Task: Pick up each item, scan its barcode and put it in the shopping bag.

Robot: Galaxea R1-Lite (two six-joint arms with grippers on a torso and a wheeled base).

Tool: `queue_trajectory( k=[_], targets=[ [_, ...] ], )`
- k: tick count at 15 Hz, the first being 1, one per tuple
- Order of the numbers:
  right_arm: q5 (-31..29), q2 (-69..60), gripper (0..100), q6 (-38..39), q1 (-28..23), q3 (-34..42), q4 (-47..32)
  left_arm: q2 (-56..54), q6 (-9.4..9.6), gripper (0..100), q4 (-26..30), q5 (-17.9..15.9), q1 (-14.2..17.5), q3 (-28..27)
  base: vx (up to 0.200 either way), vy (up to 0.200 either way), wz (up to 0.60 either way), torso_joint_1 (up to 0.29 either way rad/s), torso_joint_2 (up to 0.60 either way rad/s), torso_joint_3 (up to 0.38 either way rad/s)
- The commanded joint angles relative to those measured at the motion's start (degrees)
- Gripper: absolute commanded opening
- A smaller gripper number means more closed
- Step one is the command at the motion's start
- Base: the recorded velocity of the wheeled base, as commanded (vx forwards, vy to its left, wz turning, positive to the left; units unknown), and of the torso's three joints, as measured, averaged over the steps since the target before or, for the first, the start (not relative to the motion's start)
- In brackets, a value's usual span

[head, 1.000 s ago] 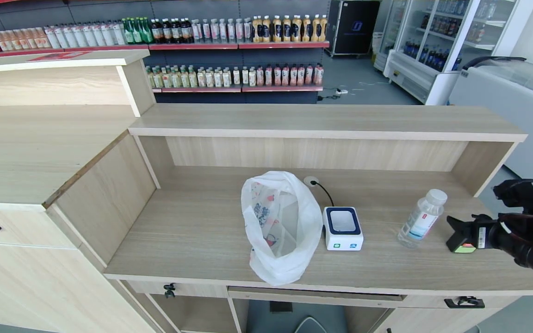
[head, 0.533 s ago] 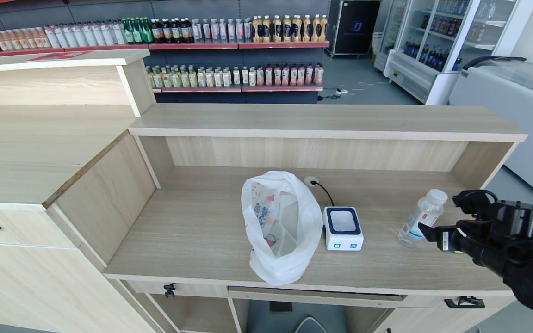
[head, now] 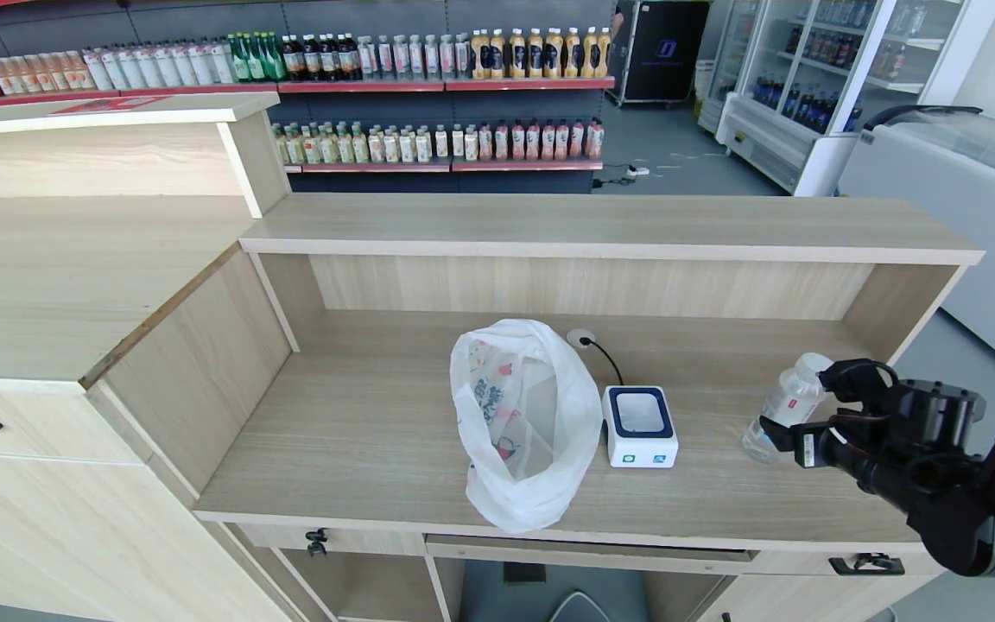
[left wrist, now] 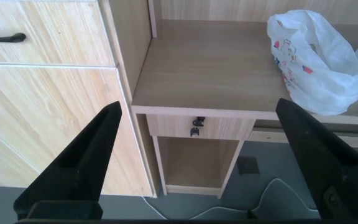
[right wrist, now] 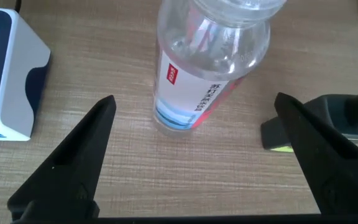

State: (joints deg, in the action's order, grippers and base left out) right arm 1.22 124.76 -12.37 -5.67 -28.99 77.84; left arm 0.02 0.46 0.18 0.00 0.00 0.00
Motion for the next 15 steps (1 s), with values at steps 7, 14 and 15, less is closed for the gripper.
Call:
queue_trajectory(
  k=[7,14,15],
  targets=[
    [4.2,8.8,100,0.0,1.2,-9.4,1.9,0.0,-0.02,100,0.0,0.0,0.0,0.0,0.0,0.0,0.0,0.0,0.0,0.0],
    [6.3,10.6,100,-0.2,2.0,-13.5,1.7,0.0,0.06,100,0.0,0.0,0.0,0.0,0.0,0.0,0.0,0.0,0.0,0.0],
    [6.2,10.6,100,-0.2,2.0,-13.1,1.8,0.0,-0.02,100,0.0,0.0,0.0,0.0,0.0,0.0,0.0,0.0,0.0,0.0]
  ],
)
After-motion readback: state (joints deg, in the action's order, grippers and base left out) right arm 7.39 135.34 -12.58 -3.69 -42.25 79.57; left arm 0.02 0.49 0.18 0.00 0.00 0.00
